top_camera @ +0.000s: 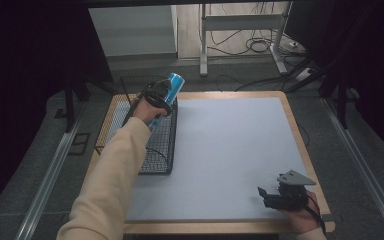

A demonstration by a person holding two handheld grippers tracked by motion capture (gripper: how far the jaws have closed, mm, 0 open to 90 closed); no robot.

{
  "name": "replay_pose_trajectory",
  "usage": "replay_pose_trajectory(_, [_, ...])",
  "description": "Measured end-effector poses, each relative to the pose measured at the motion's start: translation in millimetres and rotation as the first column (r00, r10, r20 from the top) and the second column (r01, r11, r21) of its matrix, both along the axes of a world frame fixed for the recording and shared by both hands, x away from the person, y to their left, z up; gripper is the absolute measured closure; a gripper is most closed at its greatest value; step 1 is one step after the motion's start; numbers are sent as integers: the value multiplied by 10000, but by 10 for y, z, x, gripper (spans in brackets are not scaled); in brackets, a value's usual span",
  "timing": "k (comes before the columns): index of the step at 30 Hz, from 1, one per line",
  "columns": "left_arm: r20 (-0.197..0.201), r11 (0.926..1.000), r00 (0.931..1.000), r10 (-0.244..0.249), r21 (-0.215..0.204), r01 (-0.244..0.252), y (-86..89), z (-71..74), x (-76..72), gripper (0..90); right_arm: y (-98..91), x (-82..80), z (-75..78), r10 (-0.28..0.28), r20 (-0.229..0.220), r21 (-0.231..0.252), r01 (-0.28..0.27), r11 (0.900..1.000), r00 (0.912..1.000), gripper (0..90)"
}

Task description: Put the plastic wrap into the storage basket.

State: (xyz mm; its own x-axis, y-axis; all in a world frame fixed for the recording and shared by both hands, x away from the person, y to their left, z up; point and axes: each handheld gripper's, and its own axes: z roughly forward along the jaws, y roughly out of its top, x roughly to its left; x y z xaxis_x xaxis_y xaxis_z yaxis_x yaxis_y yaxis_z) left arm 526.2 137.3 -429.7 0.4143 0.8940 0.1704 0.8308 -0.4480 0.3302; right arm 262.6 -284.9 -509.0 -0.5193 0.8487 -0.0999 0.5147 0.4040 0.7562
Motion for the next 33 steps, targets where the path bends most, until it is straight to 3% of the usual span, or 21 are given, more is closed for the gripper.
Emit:
replay_pose_trajectory(4, [58,9999,9999,-84,72,84,1,3,-8,307,-5,-2,2,22,5,47,-22,10000,10000,113])
replay_pose_trajectory(10, [293,9999,9995,130,-56,-128,34,71,-58,207,2,-7,0,75,7,23,-75,10000,10000,112])
replay_pose_trajectory(13, [628,9978,9973,369,-569,-333,60,170,-162,194,1,-4,-3,70,-8,31,-70,10000,10000,113])
replay_pose_trajectory(18, [883,9930,9960,141,-1178,-36,28,313,-426,150,24,-9,-10,133,-64,13,-133,9999,9999,113])
replay_pose_trajectory(20, [956,9797,9953,149,-2005,46,-1,357,-548,144,34,-16,-3,168,-2,-9,-168,9999,9999,113])
replay_pose_trajectory(21, [1080,9751,9941,50,-2208,191,-27,378,-615,148,39,-21,0,151,2,6,-151,9999,9999,113])
replay_pose_trajectory(24, [1366,9685,9892,-523,-2344,836,-96,445,-792,149,45,-28,3,137,57,-15,-136,9999,9999,113])
replay_pose_trajectory(27, [1648,9546,9818,-943,-2651,1361,-162,518,-1002,149,44,-34,5,142,55,-32,-141,9999,9999,113])
replay_pose_trajectory(31, [1924,9320,9690,-1553,-2968,2083,-261,524,-1258,151,48,-29,4,156,76,5,-156,9999,9999,113])
replay_pose_trajectory(33, [2140,9183,9586,-1876,-3082,2485,-338,490,-1410,152,46,-26,0,208,73,14,-208,9998,9998,113])
